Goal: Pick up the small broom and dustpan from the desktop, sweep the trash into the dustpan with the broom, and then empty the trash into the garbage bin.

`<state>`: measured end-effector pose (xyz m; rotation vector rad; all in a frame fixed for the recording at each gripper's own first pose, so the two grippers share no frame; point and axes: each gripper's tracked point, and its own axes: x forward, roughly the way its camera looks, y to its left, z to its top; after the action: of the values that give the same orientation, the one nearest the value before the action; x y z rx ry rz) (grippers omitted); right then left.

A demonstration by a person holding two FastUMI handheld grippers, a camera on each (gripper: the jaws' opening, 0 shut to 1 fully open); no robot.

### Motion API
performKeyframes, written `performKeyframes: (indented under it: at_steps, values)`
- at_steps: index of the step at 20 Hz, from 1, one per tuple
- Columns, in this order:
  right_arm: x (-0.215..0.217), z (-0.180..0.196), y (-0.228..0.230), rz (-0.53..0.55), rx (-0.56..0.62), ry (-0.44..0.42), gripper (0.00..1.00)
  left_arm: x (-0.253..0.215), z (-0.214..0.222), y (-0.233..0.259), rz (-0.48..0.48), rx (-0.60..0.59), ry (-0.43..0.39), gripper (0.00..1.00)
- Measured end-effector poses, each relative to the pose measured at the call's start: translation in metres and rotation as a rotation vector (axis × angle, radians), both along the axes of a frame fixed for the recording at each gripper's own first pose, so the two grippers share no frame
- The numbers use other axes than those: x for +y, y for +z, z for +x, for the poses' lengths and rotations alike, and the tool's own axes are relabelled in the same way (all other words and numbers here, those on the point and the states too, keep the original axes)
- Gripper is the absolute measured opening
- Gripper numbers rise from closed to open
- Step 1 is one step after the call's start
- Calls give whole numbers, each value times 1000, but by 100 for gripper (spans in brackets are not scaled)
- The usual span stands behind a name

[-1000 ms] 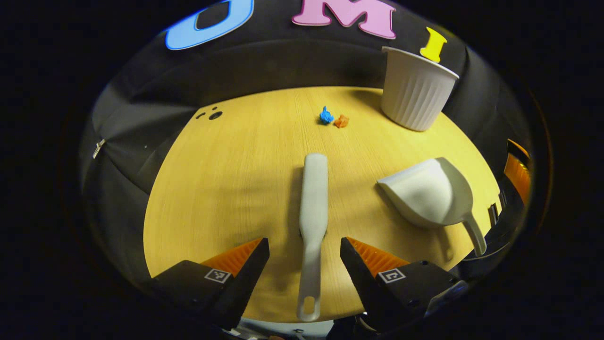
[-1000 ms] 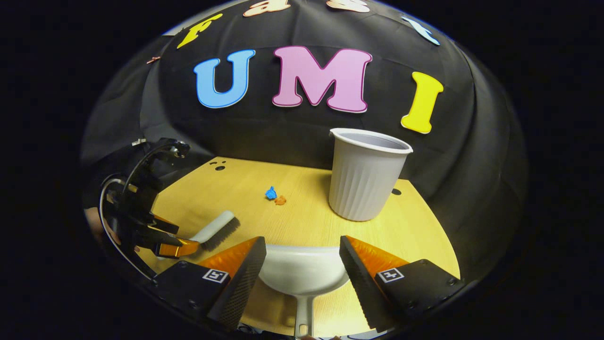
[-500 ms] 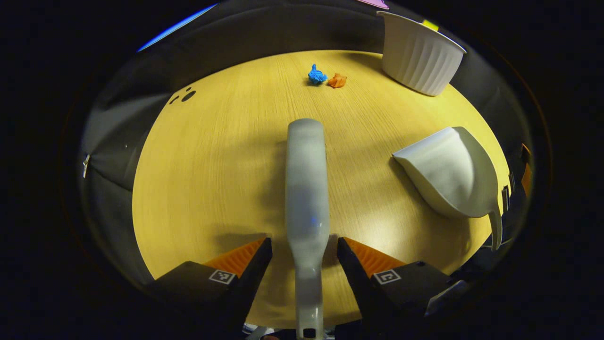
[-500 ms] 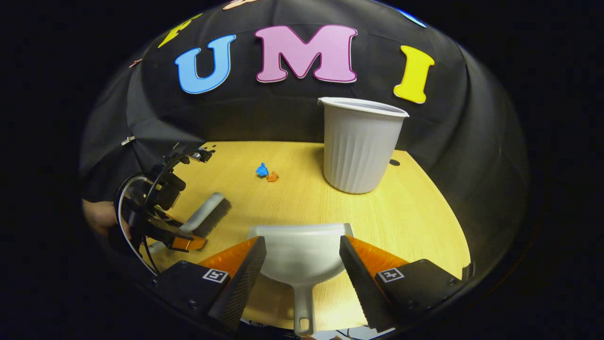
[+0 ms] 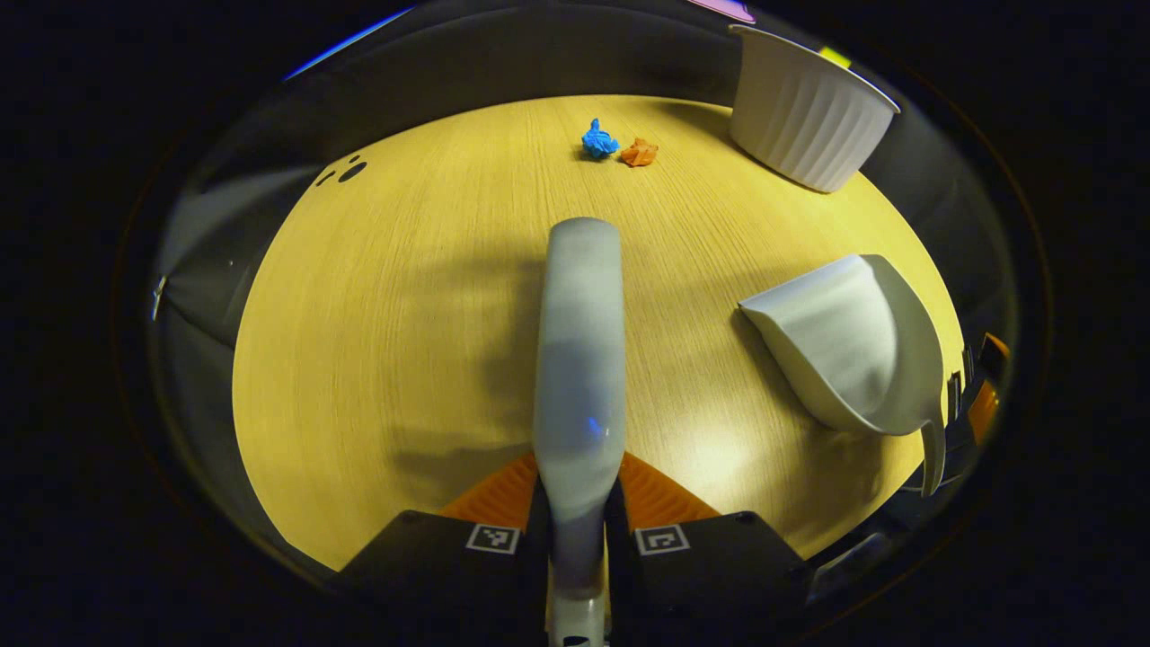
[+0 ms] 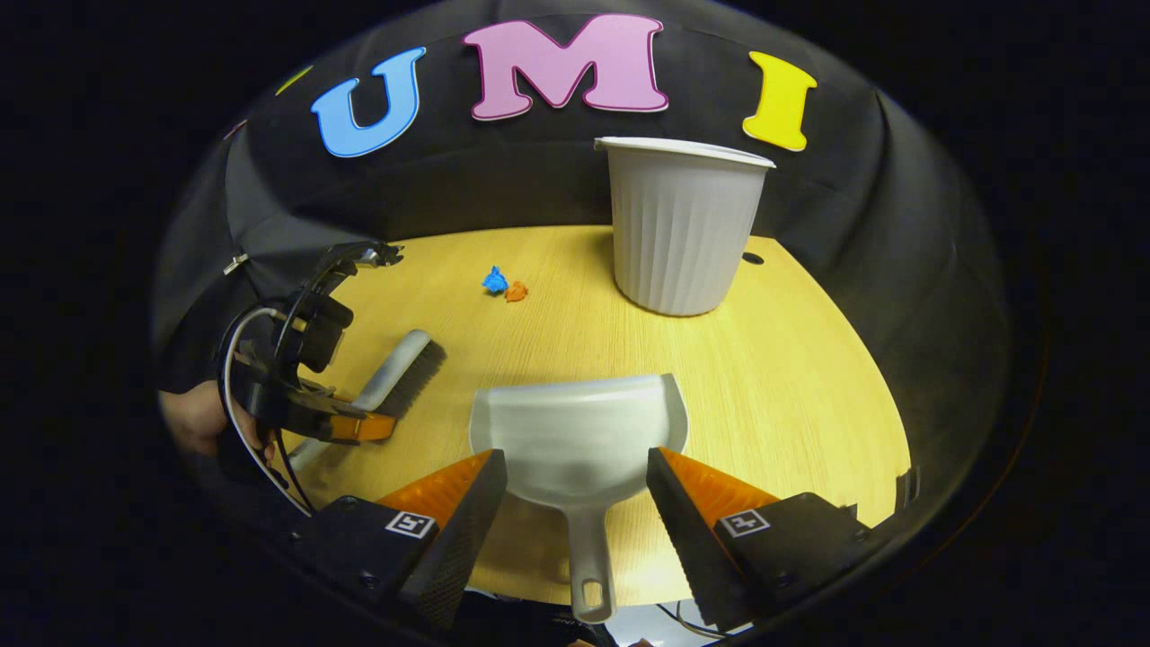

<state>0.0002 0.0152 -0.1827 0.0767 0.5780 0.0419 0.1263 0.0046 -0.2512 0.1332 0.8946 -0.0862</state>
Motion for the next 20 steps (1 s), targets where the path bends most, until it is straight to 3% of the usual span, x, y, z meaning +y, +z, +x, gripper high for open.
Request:
performKeyframes:
  at_steps: [4,11,20]
  values:
    - [2,-11,-7,20,65,-1,99,0,0,3,-1,-45,-42,25]
    - [-1,-27,-38,-60,210,14,99,5,-16,30,-61,-189,-23,24]
    - [-11,-12,-100,-91,399,-23,97,42,-47,44,-79,-229,91,24]
